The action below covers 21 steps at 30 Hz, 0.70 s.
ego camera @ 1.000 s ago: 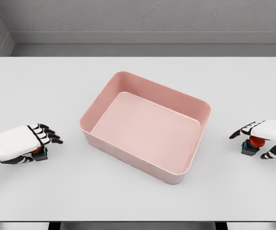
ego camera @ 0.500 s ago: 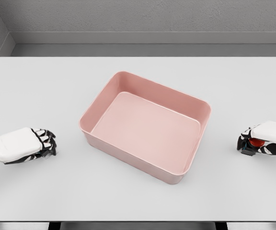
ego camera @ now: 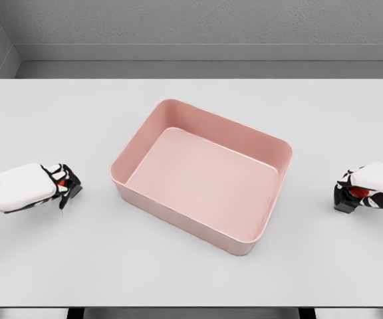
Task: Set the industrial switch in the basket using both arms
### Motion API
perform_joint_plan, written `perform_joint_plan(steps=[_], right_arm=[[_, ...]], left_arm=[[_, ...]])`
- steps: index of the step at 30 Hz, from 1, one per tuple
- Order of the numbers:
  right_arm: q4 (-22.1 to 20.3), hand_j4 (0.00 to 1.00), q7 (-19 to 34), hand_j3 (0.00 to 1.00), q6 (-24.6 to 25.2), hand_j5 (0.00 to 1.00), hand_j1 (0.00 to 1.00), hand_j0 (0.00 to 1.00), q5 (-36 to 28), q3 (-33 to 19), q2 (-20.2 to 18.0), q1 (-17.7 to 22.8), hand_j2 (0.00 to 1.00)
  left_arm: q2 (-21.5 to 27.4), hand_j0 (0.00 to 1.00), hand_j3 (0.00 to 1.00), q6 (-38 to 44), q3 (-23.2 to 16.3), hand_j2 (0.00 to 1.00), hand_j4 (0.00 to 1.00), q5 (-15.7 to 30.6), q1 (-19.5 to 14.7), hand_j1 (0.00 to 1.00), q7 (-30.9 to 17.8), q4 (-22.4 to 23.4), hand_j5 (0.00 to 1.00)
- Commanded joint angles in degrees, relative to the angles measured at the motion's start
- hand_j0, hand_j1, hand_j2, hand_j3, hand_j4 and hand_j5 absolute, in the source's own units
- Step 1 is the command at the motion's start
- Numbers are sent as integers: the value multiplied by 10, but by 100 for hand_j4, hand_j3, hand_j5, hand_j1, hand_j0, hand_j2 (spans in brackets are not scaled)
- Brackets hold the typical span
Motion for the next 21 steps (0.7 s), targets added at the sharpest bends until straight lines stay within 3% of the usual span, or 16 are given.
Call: perform_joint_plan(steps=[1,14,21], right_arm=[[0,47,0,47,1,47,47,47,-2,-1,-3,0,47],[-1,47,0,47,-22,47,47,47,-3,-2,-9,-25,47],[-1,47,0,47,-22,47,47,47,-3,-2,-9,-47,47]], left_arm=[[3,28,28,1,2,28,28,18,-3,28,2,1,28],[11,28,28,1,4,28,28,84,-78,28,4,1,28],[-8,28,28,1,-8,28,28,91,-126,28,3,-2,28]])
